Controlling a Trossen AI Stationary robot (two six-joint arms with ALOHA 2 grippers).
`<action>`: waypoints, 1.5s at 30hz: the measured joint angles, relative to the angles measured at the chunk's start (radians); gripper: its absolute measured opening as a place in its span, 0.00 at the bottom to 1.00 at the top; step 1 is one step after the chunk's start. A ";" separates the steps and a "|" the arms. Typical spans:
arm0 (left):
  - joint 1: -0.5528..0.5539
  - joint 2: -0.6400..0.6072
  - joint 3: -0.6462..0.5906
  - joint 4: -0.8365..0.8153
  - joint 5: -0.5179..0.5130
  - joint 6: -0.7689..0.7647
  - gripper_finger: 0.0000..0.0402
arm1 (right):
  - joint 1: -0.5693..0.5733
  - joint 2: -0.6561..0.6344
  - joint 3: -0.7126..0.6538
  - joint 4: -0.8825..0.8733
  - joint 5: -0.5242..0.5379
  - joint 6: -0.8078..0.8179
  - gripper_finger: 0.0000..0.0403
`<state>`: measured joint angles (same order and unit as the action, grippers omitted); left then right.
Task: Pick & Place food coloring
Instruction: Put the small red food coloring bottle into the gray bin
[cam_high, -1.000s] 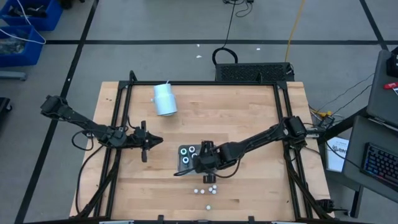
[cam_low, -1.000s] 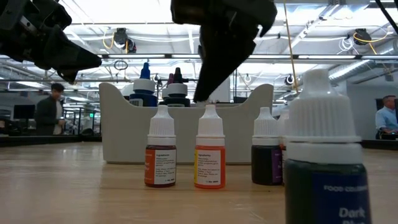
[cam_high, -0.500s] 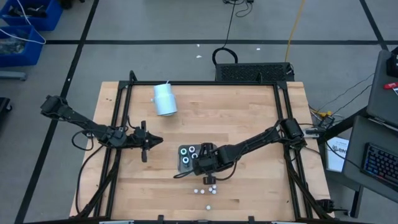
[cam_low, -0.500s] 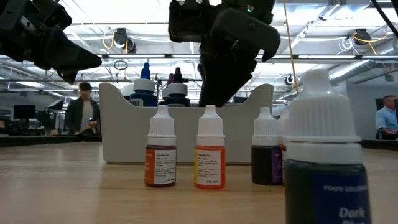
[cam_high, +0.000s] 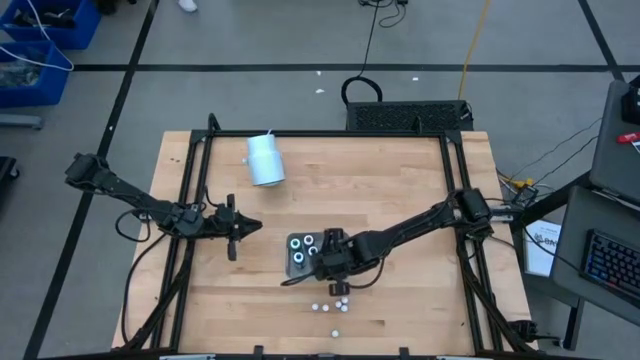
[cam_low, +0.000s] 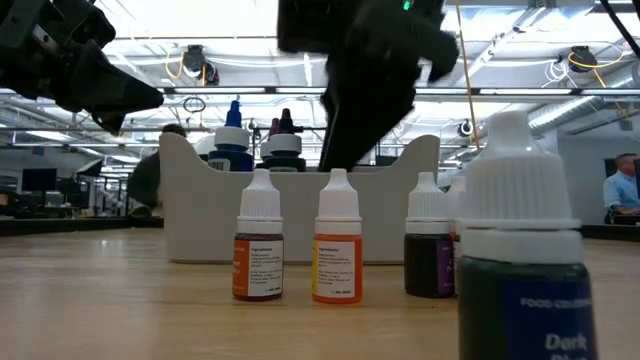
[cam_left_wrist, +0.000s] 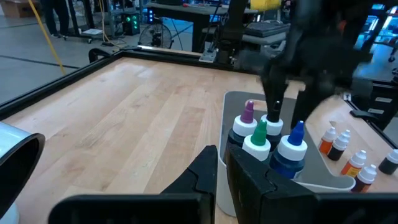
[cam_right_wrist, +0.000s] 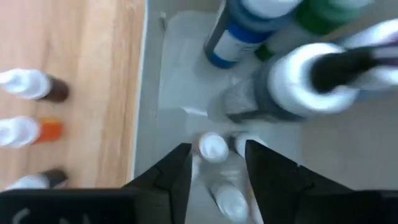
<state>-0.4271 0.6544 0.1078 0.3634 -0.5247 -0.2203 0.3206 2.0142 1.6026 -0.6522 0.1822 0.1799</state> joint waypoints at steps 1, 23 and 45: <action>0.000 0.000 0.000 0.000 0.000 0.000 0.10 | 0.000 -0.025 0.000 -0.011 0.000 -0.015 0.36; 0.000 0.000 0.000 -0.010 0.098 -0.022 0.10 | 0.057 -0.824 -1.016 0.917 -0.072 -0.261 0.02; -0.081 0.430 0.675 -0.591 0.115 -0.054 0.10 | 0.052 -0.893 -1.411 1.442 -0.052 -0.273 0.00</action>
<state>-0.5083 1.0839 0.7827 -0.2274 -0.4097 -0.2743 0.3729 1.1210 0.1921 0.7895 0.1299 -0.0934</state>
